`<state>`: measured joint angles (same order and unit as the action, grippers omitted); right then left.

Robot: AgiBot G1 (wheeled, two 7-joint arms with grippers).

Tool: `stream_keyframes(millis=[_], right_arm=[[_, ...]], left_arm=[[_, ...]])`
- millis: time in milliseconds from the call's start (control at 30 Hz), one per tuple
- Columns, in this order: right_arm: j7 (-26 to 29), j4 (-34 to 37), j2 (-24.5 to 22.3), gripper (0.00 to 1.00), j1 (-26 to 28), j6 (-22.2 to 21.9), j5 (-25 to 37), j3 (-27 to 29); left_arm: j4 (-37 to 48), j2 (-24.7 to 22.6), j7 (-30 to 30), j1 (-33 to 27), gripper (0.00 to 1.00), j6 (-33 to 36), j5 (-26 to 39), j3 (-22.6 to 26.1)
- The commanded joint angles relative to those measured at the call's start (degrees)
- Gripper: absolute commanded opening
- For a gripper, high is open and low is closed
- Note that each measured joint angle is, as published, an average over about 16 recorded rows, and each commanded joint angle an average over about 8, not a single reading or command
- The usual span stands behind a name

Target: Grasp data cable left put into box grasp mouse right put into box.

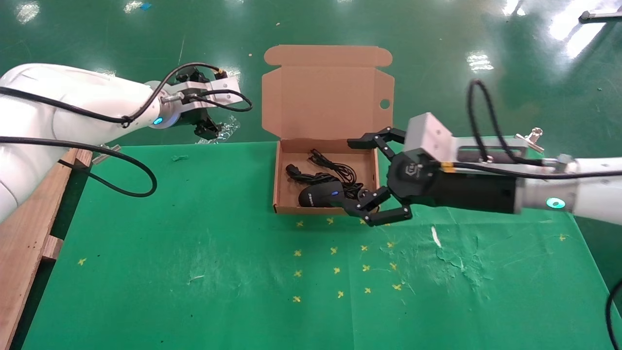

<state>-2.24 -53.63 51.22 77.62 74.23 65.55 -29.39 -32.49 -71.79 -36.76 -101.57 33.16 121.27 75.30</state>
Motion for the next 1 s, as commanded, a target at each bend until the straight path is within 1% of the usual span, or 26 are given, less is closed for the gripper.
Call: stream_keyframes(millis=[33, 167, 267, 767, 867, 1000], right_arm=[[0.97, -1.49, -1.21, 1.00, -1.20, 0.86, -1.77, 1.00], [2.92, -4.49, -3.65, 1.00, -3.61, 2.58, -5.33, 3.01], [4.39, -6.73, -5.47, 1.00, -5.42, 3.87, -7.99, 4.51], [11.64, -17.87, -14.51, 1.00, -14.38, 10.27, -21.22, 11.98], [12.58, -19.31, -15.69, 1.00, -15.54, 11.11, -22.94, 12.94], [12.97, -19.91, -16.20, 1.00, -16.04, 11.48, -23.70, 13.35]], left_arm=[[0.10, -0.09, -0.07, -0.10, 1.00, -0.13, 0.20, 0.15], [-0.67, 0.60, 0.43, 0.66, 1.00, 0.85, -1.30, -0.97], [-2.15, 1.93, 1.37, 2.10, 1.00, 2.74, -4.17, -3.11], [-12.44, 11.14, 7.88, 12.13, 1.00, 15.90, -24.06, -17.97], [-14.50, 12.98, 9.18, 14.12, 1.00, 18.53, -28.03, -20.93], [-17.22, 15.42, 10.91, 16.78, 1.00, 22.01, -33.30, -24.86]])
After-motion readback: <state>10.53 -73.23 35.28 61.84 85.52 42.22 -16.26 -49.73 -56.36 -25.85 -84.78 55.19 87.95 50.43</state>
